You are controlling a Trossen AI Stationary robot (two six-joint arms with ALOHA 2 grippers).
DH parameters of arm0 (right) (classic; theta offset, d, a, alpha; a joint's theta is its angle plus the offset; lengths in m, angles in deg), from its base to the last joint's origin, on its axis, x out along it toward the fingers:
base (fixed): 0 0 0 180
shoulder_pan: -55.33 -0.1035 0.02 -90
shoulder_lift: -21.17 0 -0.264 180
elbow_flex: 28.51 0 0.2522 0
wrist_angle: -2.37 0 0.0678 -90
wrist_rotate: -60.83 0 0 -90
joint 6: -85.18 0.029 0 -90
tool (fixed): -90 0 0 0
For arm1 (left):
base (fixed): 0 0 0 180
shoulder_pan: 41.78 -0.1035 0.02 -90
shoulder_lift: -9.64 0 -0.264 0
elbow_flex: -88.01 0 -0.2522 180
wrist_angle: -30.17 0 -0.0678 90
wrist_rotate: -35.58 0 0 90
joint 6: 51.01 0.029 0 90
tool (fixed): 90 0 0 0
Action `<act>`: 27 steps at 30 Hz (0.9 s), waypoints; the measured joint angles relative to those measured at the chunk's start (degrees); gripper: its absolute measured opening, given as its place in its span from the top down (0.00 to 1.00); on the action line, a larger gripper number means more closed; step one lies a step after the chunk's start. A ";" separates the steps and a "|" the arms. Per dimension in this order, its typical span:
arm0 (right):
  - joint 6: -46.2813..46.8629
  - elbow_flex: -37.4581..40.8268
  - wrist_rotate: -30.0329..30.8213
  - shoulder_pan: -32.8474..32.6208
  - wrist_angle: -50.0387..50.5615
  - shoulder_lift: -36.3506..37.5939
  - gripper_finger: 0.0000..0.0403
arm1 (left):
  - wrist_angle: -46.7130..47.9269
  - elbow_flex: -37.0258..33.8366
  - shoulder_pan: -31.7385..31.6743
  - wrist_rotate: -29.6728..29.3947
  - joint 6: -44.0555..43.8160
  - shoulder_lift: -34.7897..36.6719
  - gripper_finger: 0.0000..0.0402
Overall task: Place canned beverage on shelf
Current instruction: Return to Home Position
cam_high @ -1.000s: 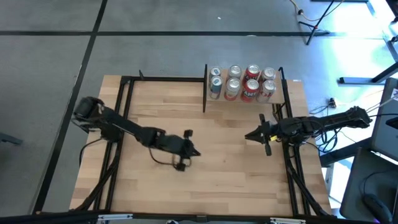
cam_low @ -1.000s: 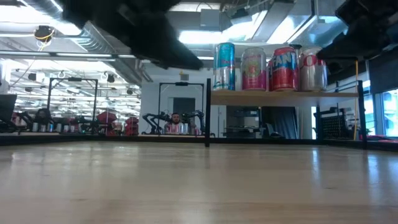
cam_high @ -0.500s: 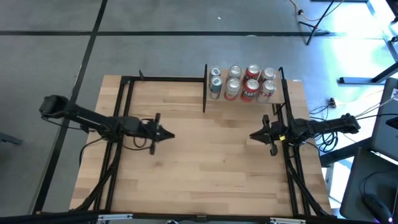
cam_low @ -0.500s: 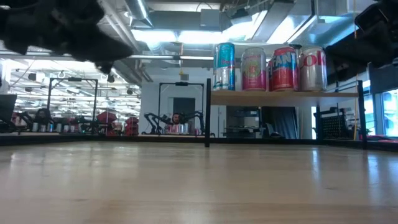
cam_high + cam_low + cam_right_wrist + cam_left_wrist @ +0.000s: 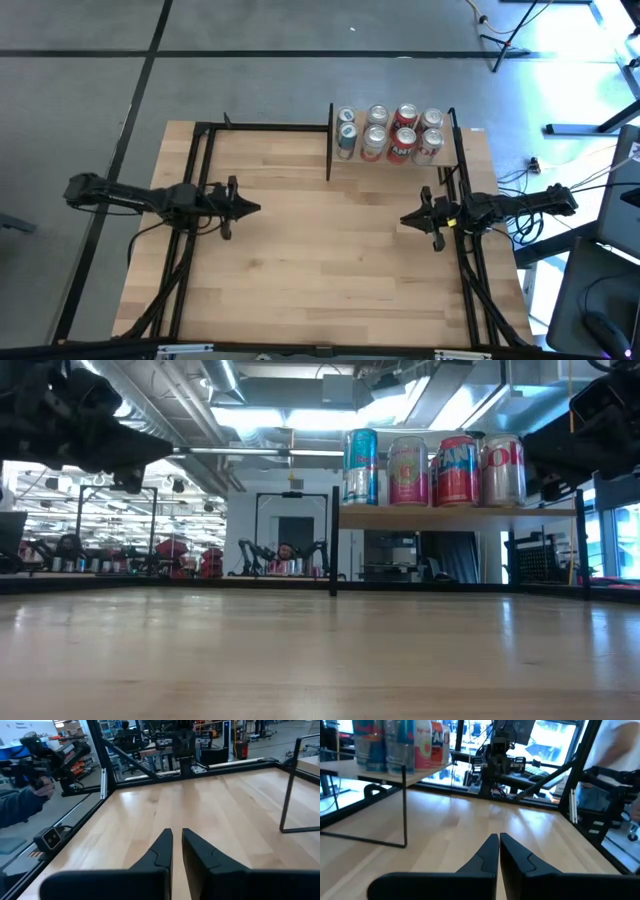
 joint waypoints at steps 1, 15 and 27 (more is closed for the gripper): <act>0.00 0.00 -0.37 0.00 0.02 0.00 0.93 | 2.46 0.02 -0.10 -0.01 -0.10 2.13 0.99; -0.21 0.07 -2.95 0.00 0.37 -0.22 0.93 | 20.32 1.61 -0.64 -2.08 -0.17 19.26 0.99; -0.18 0.09 -2.82 0.00 0.37 -0.22 0.93 | 20.20 1.81 -0.86 -8.69 1.45 18.96 0.99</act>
